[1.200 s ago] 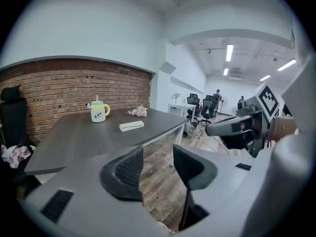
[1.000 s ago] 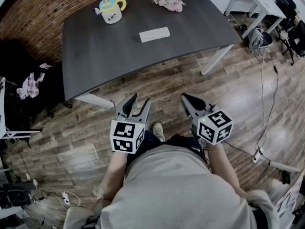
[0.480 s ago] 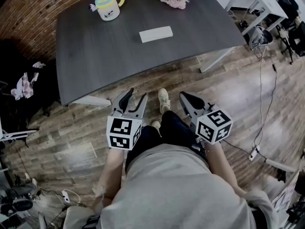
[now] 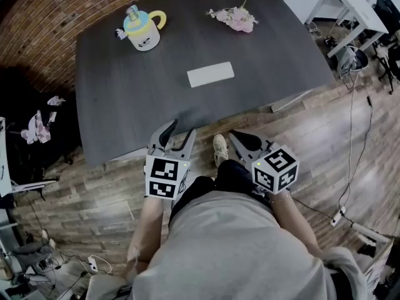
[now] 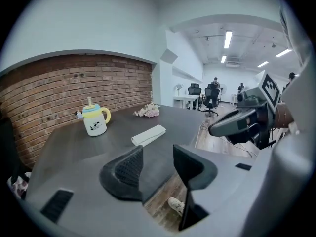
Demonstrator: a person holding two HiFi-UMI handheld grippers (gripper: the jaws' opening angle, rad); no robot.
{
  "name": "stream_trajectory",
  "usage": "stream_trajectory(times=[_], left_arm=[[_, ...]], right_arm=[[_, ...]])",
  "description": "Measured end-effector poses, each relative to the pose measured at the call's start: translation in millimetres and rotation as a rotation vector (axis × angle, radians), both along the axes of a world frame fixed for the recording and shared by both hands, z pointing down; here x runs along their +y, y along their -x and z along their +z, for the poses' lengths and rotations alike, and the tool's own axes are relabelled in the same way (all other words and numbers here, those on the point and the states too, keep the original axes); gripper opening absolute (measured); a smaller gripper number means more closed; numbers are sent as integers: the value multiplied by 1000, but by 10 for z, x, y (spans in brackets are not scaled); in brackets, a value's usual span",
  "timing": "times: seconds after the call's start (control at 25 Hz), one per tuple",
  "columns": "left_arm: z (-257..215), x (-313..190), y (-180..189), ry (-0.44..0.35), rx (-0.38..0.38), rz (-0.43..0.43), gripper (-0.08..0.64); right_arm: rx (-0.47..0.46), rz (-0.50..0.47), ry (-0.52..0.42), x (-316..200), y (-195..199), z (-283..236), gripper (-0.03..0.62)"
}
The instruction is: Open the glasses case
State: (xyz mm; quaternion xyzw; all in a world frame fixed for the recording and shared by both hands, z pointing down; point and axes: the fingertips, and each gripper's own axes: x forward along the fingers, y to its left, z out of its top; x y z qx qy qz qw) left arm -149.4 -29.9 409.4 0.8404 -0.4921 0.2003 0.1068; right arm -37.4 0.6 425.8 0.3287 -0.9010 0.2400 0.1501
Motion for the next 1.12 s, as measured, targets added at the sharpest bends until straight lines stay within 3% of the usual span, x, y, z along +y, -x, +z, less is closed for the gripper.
stream_trajectory(times=[0.44,0.6,0.88,0.96,1.12], left_arm=[[62,-1171,-275,51,-69,47,189],[169,-1467,-345,62,-137,86,189],[469,-1710,-393,144,-208,190,204],[604,-1706,-428,171,-244,237,254],[795,-1722,-442,178,-339,279,256]], right_arm=[[-45,-7,0,-1199,-123,-74,6],[-46,-14,28,-1480,-176,-7,6],[-27,-22,67,-1791,-320,176,6],[-29,-19,82,-1828,-343,230,6],[-30,-25,117,-1841,-343,337,6]])
